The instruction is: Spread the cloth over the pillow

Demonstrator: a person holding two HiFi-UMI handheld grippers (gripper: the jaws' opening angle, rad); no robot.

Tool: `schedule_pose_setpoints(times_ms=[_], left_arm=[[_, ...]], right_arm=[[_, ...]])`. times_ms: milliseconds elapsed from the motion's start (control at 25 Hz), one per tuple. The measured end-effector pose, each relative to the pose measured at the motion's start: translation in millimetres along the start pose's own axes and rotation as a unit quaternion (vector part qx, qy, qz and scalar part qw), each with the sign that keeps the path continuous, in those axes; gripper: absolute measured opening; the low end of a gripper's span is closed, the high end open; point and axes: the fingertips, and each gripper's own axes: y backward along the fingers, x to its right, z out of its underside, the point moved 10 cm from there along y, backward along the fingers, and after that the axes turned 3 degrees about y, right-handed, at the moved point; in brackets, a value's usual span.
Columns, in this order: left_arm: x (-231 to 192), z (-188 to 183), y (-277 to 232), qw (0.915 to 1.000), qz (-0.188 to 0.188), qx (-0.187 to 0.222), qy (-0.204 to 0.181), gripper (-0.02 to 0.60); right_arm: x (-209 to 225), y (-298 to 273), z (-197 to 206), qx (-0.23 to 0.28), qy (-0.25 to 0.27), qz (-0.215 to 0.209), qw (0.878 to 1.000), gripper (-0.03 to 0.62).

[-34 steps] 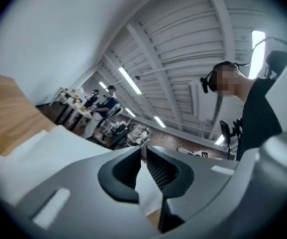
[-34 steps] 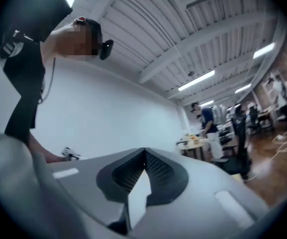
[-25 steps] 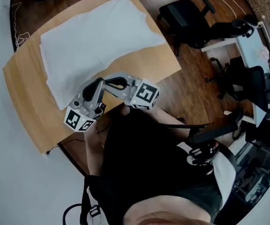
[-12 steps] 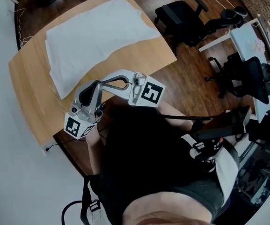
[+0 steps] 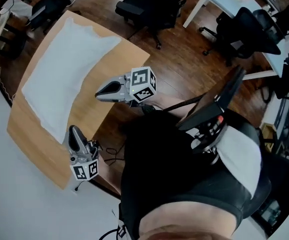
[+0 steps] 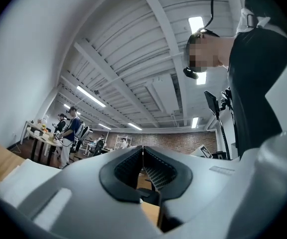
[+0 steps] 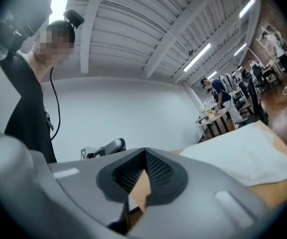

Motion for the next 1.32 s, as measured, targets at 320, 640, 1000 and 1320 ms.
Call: schedule_pose_setpoints(times_ms=[320,640,1000,1320], left_arm=[[57.6,2.0,-28.6,0.9991,0.016,-0.027,-0.028,0.003],[75.9,-2.5,-40.9,0.9984,0.034,-0.008,-0.043,0.003],[48.5,-14.3,-34.4,0.9972,0.056,0.001,-0.050,0.003],[29.6,-24.4,4.7,0.9986,0.037,0.001,-0.039,0.003]], right_arm=[[0.1,24.7,0.4,0.027,-0.019,-0.058,0.998,0.000],[-2.0,48.4,-15.7,0.046,0.010,-0.068,0.997,0.000],[-10.2,21.1,-12.3,0.046,0.017,-0.055,0.997,0.000],[-35.8,-19.0,-12.0,0.036,0.044,-0.065,0.996,0.000]])
